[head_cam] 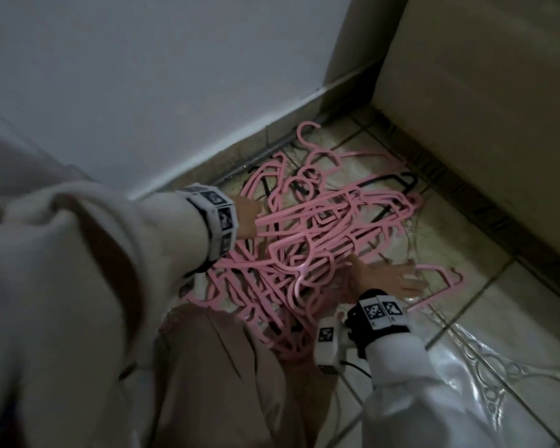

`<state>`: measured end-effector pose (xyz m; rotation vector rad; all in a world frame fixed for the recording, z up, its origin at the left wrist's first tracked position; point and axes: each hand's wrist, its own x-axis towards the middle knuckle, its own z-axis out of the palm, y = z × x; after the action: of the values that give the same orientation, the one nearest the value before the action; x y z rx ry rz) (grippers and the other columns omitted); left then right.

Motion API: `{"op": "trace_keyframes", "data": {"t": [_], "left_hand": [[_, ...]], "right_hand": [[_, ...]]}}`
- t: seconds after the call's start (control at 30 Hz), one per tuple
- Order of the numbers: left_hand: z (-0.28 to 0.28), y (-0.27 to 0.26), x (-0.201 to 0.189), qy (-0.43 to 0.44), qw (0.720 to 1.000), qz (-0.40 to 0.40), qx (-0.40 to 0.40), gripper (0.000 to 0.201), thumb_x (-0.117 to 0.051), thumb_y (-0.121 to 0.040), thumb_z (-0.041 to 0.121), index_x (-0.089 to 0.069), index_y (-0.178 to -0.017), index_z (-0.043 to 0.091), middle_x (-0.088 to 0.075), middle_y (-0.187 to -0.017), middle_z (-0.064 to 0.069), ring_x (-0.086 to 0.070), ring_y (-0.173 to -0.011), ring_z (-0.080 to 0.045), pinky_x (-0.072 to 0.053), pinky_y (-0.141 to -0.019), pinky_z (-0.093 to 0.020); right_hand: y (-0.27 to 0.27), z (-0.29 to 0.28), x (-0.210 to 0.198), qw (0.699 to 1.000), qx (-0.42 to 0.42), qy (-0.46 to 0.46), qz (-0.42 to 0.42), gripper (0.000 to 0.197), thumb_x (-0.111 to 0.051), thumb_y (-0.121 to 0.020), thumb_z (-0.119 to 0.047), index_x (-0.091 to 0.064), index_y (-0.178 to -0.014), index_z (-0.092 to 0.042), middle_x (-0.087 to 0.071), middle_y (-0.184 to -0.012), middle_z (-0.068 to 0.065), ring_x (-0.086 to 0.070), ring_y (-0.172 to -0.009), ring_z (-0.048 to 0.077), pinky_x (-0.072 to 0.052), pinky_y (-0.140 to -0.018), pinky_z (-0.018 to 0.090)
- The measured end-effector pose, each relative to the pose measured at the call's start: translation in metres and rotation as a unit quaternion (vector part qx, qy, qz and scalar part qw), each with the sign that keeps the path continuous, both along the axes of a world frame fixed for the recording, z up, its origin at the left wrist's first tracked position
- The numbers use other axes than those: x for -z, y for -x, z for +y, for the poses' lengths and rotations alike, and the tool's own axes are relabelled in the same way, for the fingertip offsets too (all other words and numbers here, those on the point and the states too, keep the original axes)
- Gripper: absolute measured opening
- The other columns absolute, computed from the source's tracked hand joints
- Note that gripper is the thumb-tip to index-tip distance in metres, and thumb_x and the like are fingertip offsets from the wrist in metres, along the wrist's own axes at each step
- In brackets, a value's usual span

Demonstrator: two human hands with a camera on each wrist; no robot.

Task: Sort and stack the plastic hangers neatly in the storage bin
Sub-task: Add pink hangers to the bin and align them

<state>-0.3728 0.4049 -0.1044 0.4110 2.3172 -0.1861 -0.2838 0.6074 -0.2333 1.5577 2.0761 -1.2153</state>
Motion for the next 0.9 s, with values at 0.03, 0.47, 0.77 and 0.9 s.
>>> {"op": "trace_keyframes", "data": {"t": [0.03,0.47,0.77,0.9], "left_hand": [[0.007,0.000,0.011,-0.020,0.999,0.001,-0.034,0.052,-0.051,-0.093,0.018,-0.032,-0.140,0.005,-0.052,-0.130,-0.015,-0.052,-0.081,-0.021,-0.045,-0.072,-0.028],[0.032,-0.020,0.058,-0.111,0.980,-0.063,-0.152,0.045,-0.045,-0.092,0.023,-0.037,-0.136,0.031,-0.051,-0.132,-0.010,-0.058,-0.104,-0.029,-0.050,-0.078,-0.032],[0.056,-0.052,0.070,-0.129,0.954,-0.055,-0.265,0.080,-0.058,-0.090,0.030,-0.005,-0.150,0.024,0.005,-0.155,-0.016,0.001,-0.144,-0.034,-0.015,-0.114,-0.042],[0.057,-0.052,0.070,-0.155,0.944,-0.033,-0.289,0.069,-0.051,-0.095,0.028,-0.009,-0.150,0.025,0.009,-0.156,-0.016,0.003,-0.144,-0.034,-0.014,-0.114,-0.042]], "right_hand": [[-0.005,0.000,-0.005,0.998,0.026,0.034,0.034,0.129,-0.065,-0.053,-0.075,-0.013,-0.146,-0.001,-0.026,-0.144,0.014,-0.040,-0.123,0.038,-0.040,-0.104,0.028],[-0.003,0.000,0.003,0.970,-0.056,0.035,0.234,0.084,-0.075,-0.074,-0.012,-0.022,-0.139,-0.007,-0.045,-0.135,0.014,-0.045,-0.124,0.028,-0.036,-0.097,0.027],[0.012,-0.001,0.010,0.973,0.045,0.186,0.128,0.069,-0.090,-0.042,-0.031,-0.062,-0.094,0.005,-0.068,-0.081,0.018,-0.066,-0.067,0.025,-0.058,-0.061,0.040],[0.016,0.009,0.004,0.964,0.051,0.222,0.134,0.017,-0.075,-0.073,-0.009,-0.060,-0.074,-0.001,-0.060,-0.045,0.006,-0.053,-0.031,0.015,-0.038,-0.031,0.014]]}}
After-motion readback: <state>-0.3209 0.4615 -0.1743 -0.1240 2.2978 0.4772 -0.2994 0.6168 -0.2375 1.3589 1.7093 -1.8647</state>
